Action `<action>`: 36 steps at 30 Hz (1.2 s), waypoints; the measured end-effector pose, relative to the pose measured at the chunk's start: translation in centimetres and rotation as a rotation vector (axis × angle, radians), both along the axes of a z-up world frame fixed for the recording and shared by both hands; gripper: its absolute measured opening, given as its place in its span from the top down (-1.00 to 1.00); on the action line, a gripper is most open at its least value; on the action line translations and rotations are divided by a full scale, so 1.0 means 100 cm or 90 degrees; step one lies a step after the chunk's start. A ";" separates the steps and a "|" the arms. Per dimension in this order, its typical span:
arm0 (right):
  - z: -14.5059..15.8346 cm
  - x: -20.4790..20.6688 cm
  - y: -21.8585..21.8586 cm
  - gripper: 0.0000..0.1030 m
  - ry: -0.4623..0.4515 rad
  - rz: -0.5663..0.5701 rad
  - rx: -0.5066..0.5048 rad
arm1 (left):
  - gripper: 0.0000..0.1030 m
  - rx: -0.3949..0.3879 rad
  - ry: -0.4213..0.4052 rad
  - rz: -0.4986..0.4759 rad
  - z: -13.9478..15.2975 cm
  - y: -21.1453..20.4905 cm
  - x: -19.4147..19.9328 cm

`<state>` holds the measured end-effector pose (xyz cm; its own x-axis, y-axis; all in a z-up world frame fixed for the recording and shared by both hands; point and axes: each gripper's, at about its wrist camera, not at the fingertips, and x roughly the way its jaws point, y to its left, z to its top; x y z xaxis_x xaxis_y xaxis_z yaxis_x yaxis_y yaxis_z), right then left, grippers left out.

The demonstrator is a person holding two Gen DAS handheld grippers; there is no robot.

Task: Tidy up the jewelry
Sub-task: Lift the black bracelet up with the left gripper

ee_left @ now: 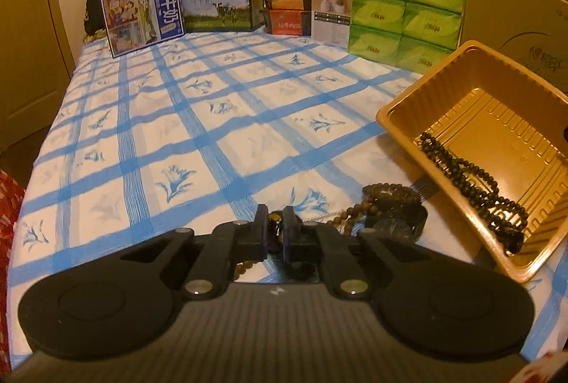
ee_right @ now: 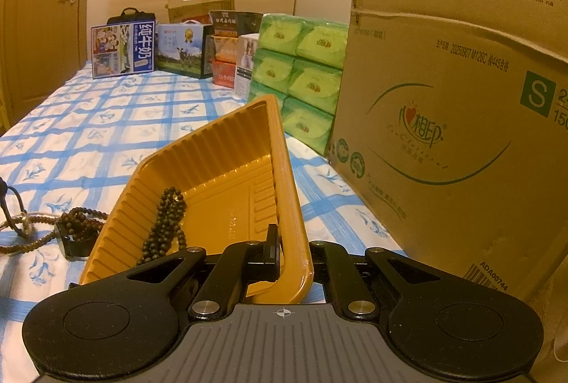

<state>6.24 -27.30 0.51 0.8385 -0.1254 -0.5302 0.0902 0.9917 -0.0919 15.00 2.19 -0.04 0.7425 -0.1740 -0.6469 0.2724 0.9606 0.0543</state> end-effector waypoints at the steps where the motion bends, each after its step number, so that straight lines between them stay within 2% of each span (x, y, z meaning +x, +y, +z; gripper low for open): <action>1: 0.000 0.000 0.000 0.90 0.000 0.000 0.000 | 1.00 0.001 -0.005 -0.002 0.002 -0.001 -0.001; 5: 0.001 -0.001 0.001 0.89 -0.001 0.000 0.000 | 1.00 0.012 -0.021 -0.007 0.011 -0.004 -0.002; 11: 0.001 -0.001 0.001 0.89 -0.001 0.000 0.001 | 0.99 0.000 0.000 -0.016 0.005 0.000 0.002; 13: 0.001 -0.002 0.001 0.89 -0.001 0.000 0.001 | 0.88 0.002 0.003 -0.025 -0.002 -0.003 -0.001; 15: 0.001 -0.002 0.001 0.89 -0.001 -0.001 0.000 | 0.60 0.005 0.014 -0.042 -0.010 -0.009 -0.003; 21: 0.002 -0.001 0.001 0.89 0.001 -0.001 -0.001 | 0.54 0.070 0.020 -0.094 -0.034 -0.036 -0.001; 23: 0.002 -0.001 0.001 0.90 0.002 -0.002 0.000 | 0.54 0.105 0.019 -0.108 -0.042 -0.044 0.002; 28: 0.000 -0.001 0.000 0.90 0.002 -0.003 0.000 | 0.54 0.149 0.021 -0.112 -0.052 -0.052 0.011; 29: 0.000 0.000 0.000 0.90 0.002 -0.004 0.000 | 0.70 0.149 0.022 -0.112 -0.052 -0.051 0.011; 30: 0.000 0.000 0.000 0.90 0.002 -0.004 0.000 | 0.75 0.146 0.025 -0.110 -0.051 -0.051 0.012; 36: 0.000 0.000 0.000 0.90 0.001 -0.004 0.001 | 0.81 0.125 0.014 -0.098 -0.034 -0.044 0.007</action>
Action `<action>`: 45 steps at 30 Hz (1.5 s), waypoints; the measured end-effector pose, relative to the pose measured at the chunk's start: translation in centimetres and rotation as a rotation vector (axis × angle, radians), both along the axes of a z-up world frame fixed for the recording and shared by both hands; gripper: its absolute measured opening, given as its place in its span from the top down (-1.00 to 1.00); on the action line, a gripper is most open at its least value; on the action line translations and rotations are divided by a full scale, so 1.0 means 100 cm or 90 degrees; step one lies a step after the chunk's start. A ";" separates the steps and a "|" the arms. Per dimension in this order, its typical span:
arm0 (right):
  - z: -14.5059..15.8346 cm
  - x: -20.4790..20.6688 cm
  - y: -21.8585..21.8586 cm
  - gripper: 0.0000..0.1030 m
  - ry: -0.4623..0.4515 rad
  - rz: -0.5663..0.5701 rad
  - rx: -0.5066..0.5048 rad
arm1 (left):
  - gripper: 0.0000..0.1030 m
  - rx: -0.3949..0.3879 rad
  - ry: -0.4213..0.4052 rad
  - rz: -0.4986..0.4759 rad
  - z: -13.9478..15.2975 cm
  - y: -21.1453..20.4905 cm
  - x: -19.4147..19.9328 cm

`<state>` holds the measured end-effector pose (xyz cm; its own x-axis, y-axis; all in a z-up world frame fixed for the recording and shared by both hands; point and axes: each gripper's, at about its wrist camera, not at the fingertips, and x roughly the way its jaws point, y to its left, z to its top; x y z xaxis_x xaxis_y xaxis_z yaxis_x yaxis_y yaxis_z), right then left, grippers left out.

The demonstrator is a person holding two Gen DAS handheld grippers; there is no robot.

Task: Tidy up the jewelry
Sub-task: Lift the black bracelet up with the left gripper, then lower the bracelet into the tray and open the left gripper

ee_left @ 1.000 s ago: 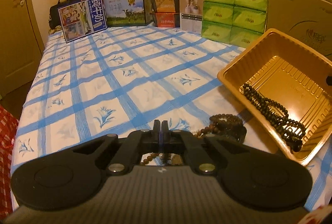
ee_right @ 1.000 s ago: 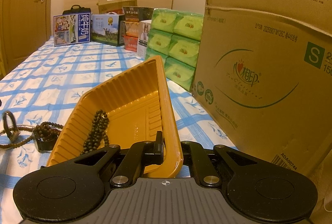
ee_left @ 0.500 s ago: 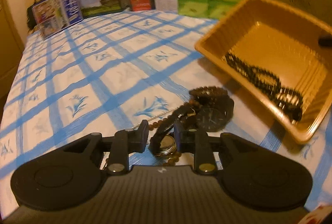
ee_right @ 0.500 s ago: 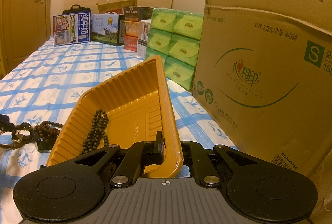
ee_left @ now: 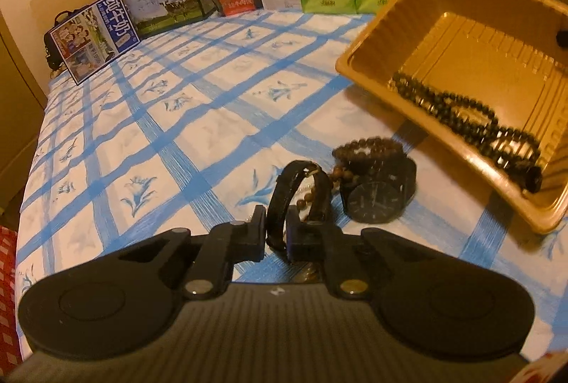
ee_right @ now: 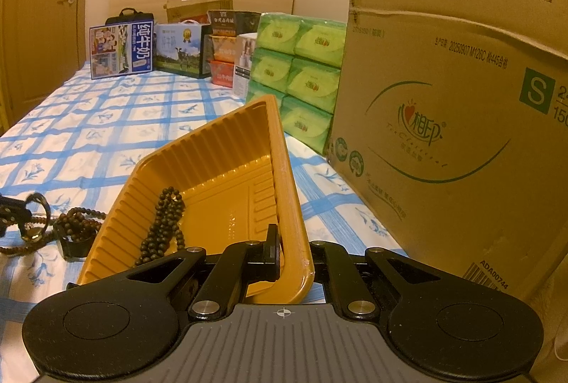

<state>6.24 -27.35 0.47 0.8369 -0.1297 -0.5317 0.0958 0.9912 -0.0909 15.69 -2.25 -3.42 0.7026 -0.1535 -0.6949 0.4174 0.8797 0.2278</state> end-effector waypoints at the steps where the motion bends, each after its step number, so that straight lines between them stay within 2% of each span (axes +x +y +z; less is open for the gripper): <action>1: 0.000 0.000 0.000 0.90 0.000 0.000 0.000 | 0.81 -0.003 -0.005 0.001 0.004 0.000 -0.001; 7: 0.000 0.000 0.000 0.90 0.000 0.001 0.000 | 0.82 -0.050 -0.023 -0.005 0.034 -0.007 -0.006; 13: 0.000 0.000 0.000 0.90 0.000 0.000 0.001 | 0.82 -0.113 -0.029 -0.041 0.059 -0.037 -0.011; 16: 0.001 0.000 0.001 0.90 -0.001 0.001 0.003 | 0.82 -0.146 -0.018 -0.068 0.062 -0.058 -0.014; 22: 0.001 -0.001 0.001 0.89 -0.003 -0.001 0.007 | 0.82 -0.178 0.018 -0.115 0.049 -0.100 -0.023; 32: 0.001 -0.002 0.000 0.89 -0.003 -0.001 0.008 | 0.79 -0.164 0.042 -0.153 0.027 -0.133 -0.035; 34: 0.001 -0.002 0.000 0.89 -0.003 -0.001 0.008 | 0.67 -0.163 0.038 -0.156 0.026 -0.133 -0.037; 36: 0.001 -0.001 0.000 0.89 -0.003 0.000 0.008 | 0.56 -0.170 0.023 -0.154 0.028 -0.130 -0.039; 40: 0.000 -0.003 -0.001 0.89 -0.004 -0.001 0.008 | 0.44 -0.168 0.008 -0.127 0.033 -0.112 -0.040; 43: 0.000 -0.003 -0.001 0.89 -0.004 -0.001 0.008 | 0.39 -0.154 -0.010 -0.096 0.035 -0.091 -0.041; 45: 0.000 -0.003 -0.001 0.89 -0.004 -0.002 0.009 | 0.27 -0.143 -0.020 -0.077 0.034 -0.078 -0.044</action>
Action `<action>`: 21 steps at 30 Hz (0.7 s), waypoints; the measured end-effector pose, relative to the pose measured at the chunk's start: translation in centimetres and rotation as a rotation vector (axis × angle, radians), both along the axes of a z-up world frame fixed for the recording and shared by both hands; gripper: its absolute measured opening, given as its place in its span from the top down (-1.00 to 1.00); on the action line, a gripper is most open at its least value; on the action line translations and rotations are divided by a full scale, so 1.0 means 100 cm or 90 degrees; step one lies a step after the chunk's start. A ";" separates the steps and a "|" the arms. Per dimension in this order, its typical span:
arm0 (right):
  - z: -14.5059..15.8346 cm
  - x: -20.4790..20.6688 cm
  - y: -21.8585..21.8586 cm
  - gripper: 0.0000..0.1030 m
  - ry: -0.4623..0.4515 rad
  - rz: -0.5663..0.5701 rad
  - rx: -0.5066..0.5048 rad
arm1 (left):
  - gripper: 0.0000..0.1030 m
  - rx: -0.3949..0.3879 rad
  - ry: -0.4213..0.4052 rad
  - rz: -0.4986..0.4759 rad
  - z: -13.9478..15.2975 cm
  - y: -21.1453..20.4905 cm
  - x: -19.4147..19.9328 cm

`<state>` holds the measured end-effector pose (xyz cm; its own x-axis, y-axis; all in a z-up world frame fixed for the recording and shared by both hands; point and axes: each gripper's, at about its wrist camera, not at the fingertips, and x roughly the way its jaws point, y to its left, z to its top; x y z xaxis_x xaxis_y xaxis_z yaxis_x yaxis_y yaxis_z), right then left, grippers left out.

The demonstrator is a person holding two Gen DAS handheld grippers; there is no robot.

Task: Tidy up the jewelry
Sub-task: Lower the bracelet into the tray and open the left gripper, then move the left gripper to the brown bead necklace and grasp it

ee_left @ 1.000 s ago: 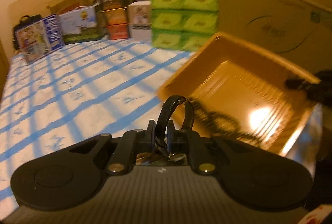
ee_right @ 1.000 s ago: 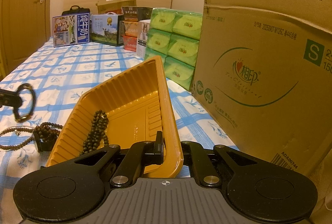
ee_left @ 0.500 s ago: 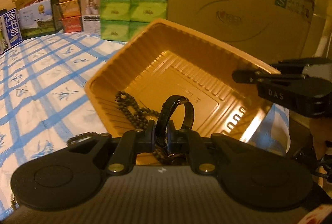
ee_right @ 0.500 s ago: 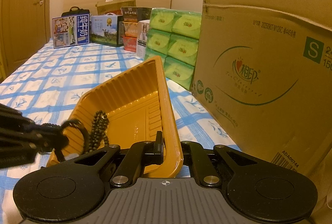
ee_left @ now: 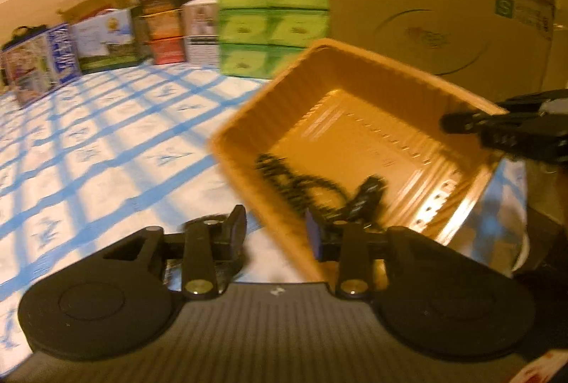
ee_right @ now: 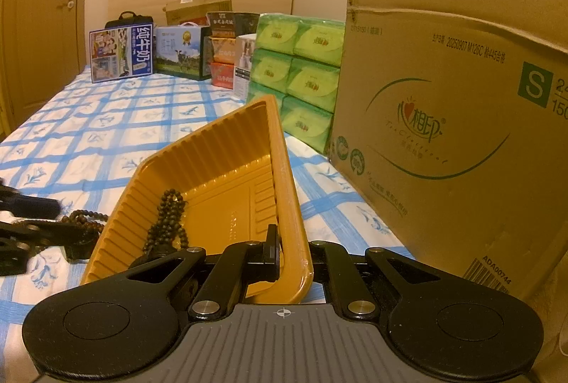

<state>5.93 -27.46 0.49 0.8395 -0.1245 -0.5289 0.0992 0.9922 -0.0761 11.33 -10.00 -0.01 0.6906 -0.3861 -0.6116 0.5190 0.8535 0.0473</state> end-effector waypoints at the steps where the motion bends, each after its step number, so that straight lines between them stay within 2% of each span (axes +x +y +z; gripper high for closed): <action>1: 0.000 0.000 0.000 0.89 0.000 0.001 -0.001 | 0.26 0.006 -0.005 0.014 -0.001 0.008 -0.001; 6: 0.000 0.000 0.000 0.89 0.001 -0.001 0.000 | 0.16 0.037 -0.009 0.082 -0.009 0.045 -0.005; 13: 0.000 0.000 0.000 0.89 0.001 0.000 -0.001 | 0.13 0.065 0.001 0.172 -0.030 0.092 -0.010; 21: -0.001 0.000 0.001 0.89 0.002 0.000 -0.005 | 0.13 0.085 0.018 0.202 -0.044 0.117 -0.012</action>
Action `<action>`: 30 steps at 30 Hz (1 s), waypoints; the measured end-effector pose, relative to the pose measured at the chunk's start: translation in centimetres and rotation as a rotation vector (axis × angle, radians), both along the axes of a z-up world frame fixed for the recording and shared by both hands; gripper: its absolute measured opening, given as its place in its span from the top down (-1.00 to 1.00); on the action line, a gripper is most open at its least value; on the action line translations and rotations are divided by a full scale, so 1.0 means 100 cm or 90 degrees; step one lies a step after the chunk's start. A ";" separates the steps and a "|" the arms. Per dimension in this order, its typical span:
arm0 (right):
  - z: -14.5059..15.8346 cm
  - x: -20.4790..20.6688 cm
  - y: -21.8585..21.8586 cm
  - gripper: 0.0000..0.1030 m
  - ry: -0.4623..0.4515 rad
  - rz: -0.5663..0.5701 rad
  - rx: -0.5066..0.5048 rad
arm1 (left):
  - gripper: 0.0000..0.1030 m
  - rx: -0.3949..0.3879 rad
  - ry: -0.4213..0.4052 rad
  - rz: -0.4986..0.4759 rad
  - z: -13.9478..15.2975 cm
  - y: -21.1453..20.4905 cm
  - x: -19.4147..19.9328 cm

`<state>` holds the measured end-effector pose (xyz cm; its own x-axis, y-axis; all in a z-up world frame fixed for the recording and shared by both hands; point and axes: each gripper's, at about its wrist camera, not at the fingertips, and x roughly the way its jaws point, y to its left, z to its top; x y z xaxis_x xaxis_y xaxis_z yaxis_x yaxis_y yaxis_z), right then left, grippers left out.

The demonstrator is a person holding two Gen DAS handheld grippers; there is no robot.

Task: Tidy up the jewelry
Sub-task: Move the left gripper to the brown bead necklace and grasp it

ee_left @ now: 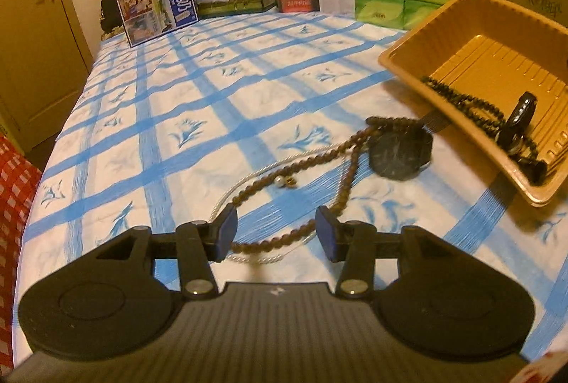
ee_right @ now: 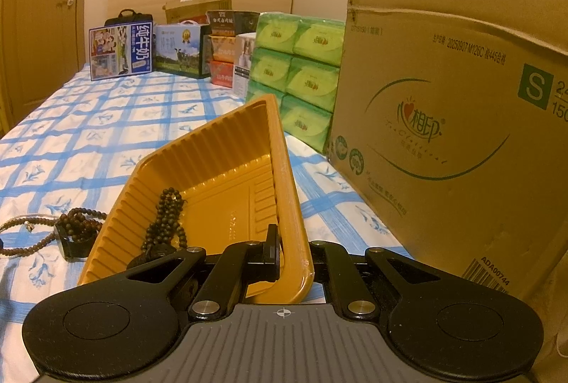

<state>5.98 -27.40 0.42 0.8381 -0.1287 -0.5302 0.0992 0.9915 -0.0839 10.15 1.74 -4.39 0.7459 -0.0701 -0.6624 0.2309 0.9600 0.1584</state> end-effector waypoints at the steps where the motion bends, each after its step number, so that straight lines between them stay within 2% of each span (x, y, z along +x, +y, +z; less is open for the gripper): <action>1: 0.000 0.000 0.000 0.89 0.000 0.000 0.000 | 0.13 0.005 -0.001 0.002 -0.001 0.002 0.000; 8: -0.001 0.001 0.001 0.89 0.003 0.000 -0.005 | 0.17 -0.006 0.019 0.040 -0.006 0.021 0.013; 12: -0.001 0.001 0.001 0.89 0.004 0.000 -0.005 | 0.38 -0.003 0.030 0.043 -0.011 0.027 0.022; 18: -0.003 0.002 0.000 0.89 0.006 -0.003 -0.007 | 0.63 0.012 0.041 0.009 -0.018 0.028 0.036; 28: -0.003 0.002 0.000 0.90 0.008 -0.006 -0.009 | 0.64 0.024 0.065 -0.028 -0.022 0.034 0.053; 30: -0.003 0.002 -0.001 0.90 0.009 -0.006 -0.010 | 0.74 0.033 0.070 -0.048 -0.022 0.033 0.056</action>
<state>6.19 -27.48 0.09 0.8297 -0.1441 -0.5393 0.1065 0.9892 -0.1004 15.72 5.02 -6.56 0.6623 -0.0863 -0.7442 0.3201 0.9307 0.1770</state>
